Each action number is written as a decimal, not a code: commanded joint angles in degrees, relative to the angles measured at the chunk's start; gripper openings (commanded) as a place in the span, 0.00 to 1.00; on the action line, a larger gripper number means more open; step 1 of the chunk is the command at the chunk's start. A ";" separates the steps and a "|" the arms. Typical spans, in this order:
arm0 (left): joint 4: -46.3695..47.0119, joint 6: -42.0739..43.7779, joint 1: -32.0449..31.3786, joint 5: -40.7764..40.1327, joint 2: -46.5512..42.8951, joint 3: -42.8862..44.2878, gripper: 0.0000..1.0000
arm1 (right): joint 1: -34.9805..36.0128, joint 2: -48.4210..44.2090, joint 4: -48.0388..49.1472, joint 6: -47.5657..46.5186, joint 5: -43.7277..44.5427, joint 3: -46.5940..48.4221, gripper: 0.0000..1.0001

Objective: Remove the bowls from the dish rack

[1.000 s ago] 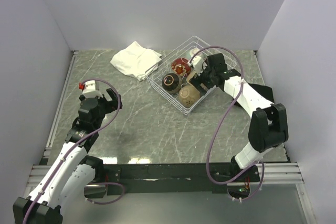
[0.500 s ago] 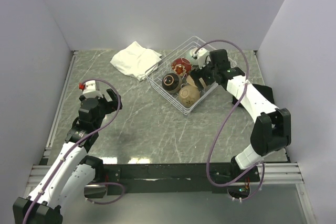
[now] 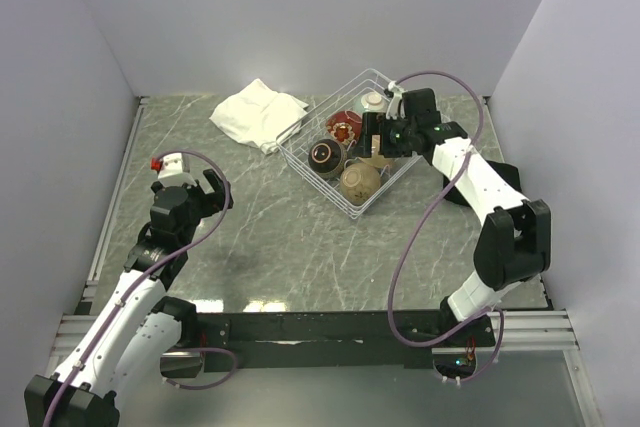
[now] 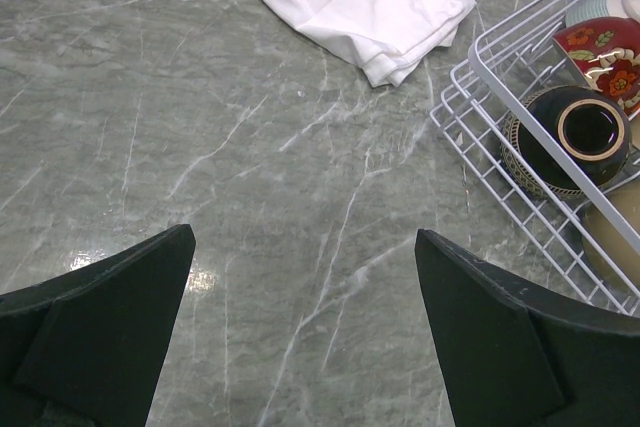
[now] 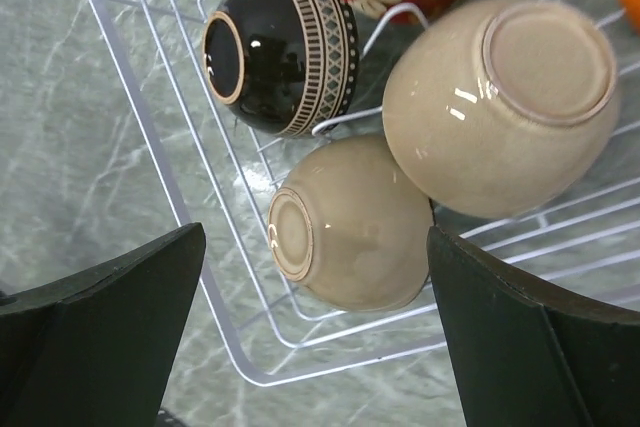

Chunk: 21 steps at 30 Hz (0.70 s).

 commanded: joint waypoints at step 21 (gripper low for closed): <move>0.48 0.56 0.04 0.71 -0.68 2.67 0.99 | -1.07 12.65 -14.28 3.26 -0.08 8.73 1.00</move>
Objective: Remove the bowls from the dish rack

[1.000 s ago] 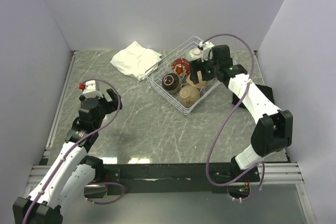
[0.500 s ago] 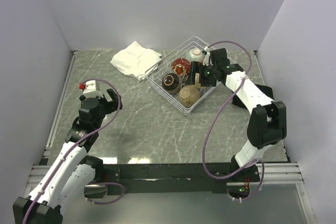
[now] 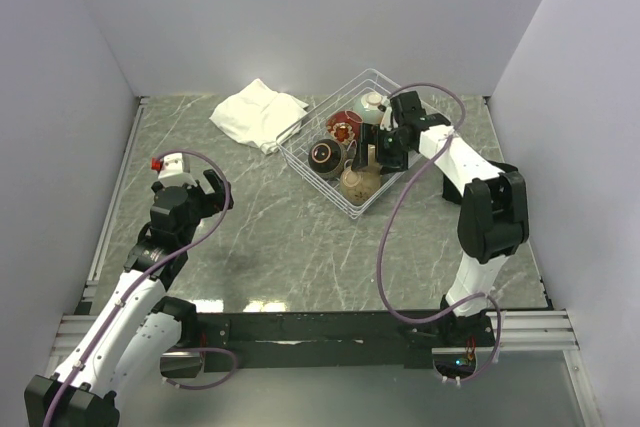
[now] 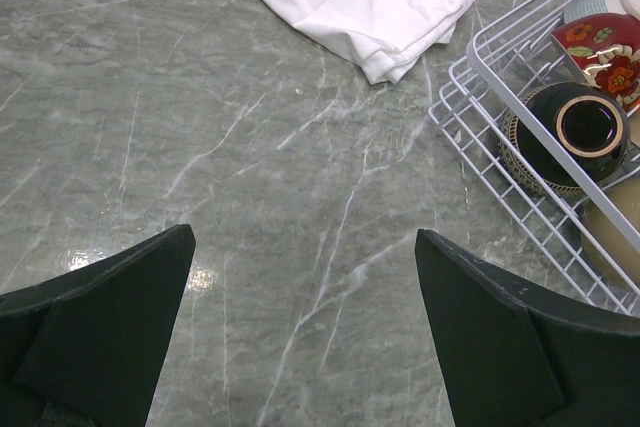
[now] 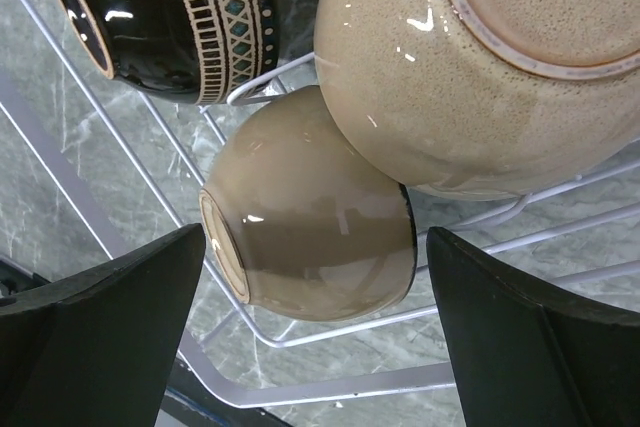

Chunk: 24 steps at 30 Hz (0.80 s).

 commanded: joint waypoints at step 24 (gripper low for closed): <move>0.57 0.48 0.04 0.97 -0.79 2.67 0.99 | 1.39 0.45 -4.99 -2.86 -6.62 6.43 0.87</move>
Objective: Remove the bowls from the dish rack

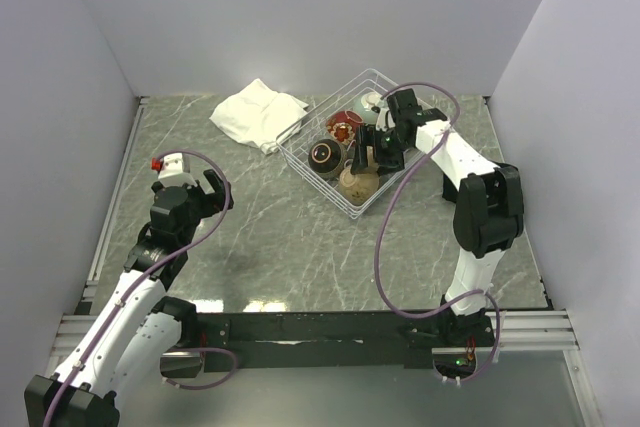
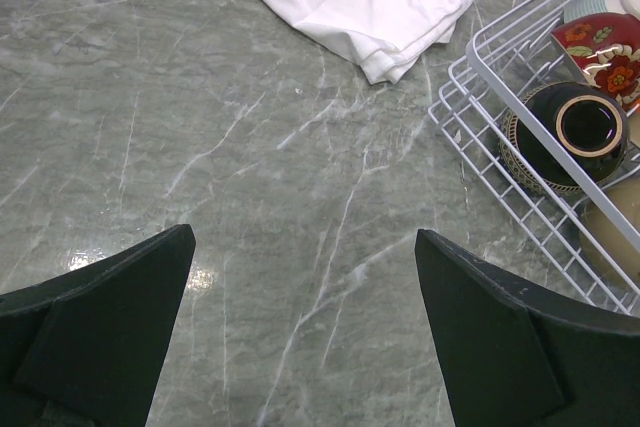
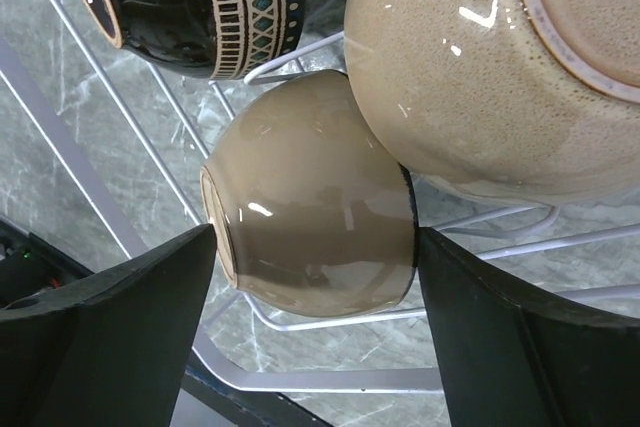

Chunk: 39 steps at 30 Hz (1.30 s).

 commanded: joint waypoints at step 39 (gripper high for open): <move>0.15 0.24 0.04 1.28 -0.62 2.67 0.99 | 4.92 -3.84 0.73 3.48 7.30 1.11 0.68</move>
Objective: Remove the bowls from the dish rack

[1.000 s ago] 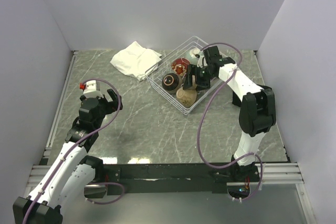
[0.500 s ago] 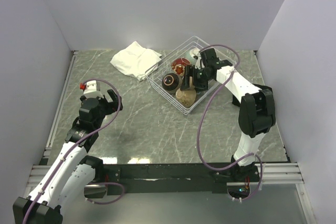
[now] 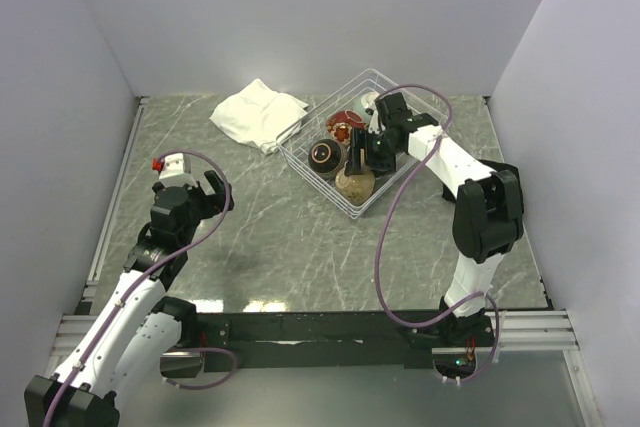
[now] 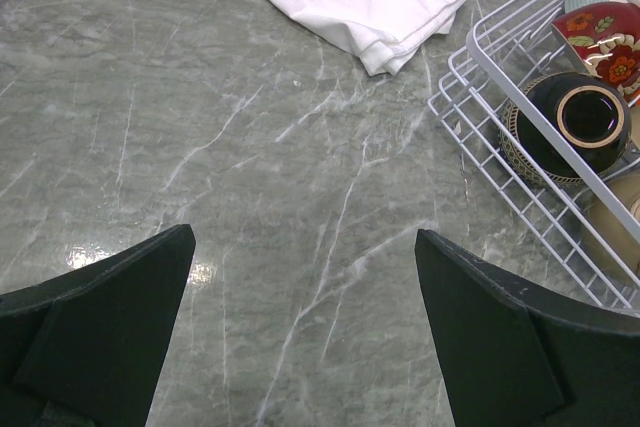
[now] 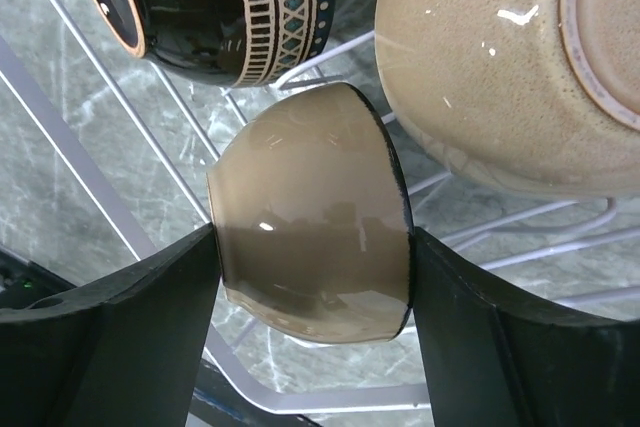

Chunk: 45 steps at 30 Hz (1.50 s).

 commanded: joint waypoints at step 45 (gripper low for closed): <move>-5.85 -7.85 0.04 5.12 8.17 9.70 0.99 | 34.45 -27.42 39.50 -51.18 53.91 -22.95 0.15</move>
